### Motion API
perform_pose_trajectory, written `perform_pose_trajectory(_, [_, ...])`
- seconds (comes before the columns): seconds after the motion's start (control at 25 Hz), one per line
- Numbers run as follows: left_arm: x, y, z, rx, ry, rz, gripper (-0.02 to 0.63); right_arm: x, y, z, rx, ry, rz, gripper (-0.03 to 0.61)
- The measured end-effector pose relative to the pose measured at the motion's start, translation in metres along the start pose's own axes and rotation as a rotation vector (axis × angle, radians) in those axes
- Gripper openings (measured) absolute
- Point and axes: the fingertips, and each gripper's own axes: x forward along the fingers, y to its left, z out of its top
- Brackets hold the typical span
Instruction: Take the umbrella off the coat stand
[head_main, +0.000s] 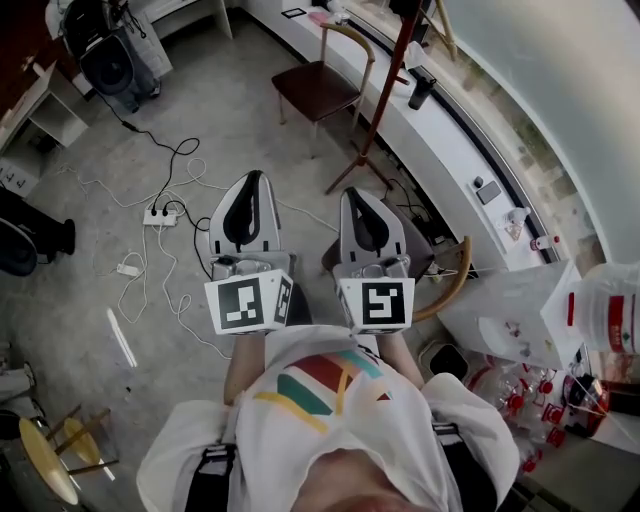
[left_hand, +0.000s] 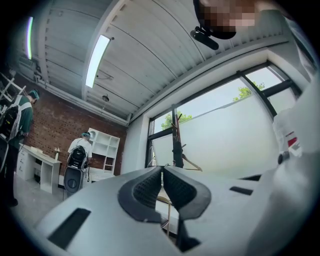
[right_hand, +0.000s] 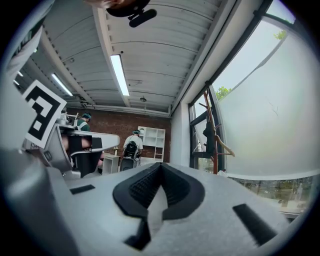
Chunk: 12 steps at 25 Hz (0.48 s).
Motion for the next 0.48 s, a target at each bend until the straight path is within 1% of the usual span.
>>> perform_pose_trajectory(0.16, [0.052, 0.030, -0.011, -0.020, 0.013, -0.036, 0.012, 0.056, -0.003, -0.004, -0.003, 0.032, -0.035, 0.000])
perform_pose_trajectory(0.28, [0.098, 0.055, -0.012, -0.036, 0.010, -0.072, 0.012, 0.104, -0.008, 0.003, -0.025, 0.025, -0.072, 0.000])
perform_pose_trajectory(0.48, [0.171, 0.092, -0.014, -0.054, 0.014, -0.132, 0.012, 0.180, -0.016, 0.009, -0.028, 0.029, -0.134, 0.000])
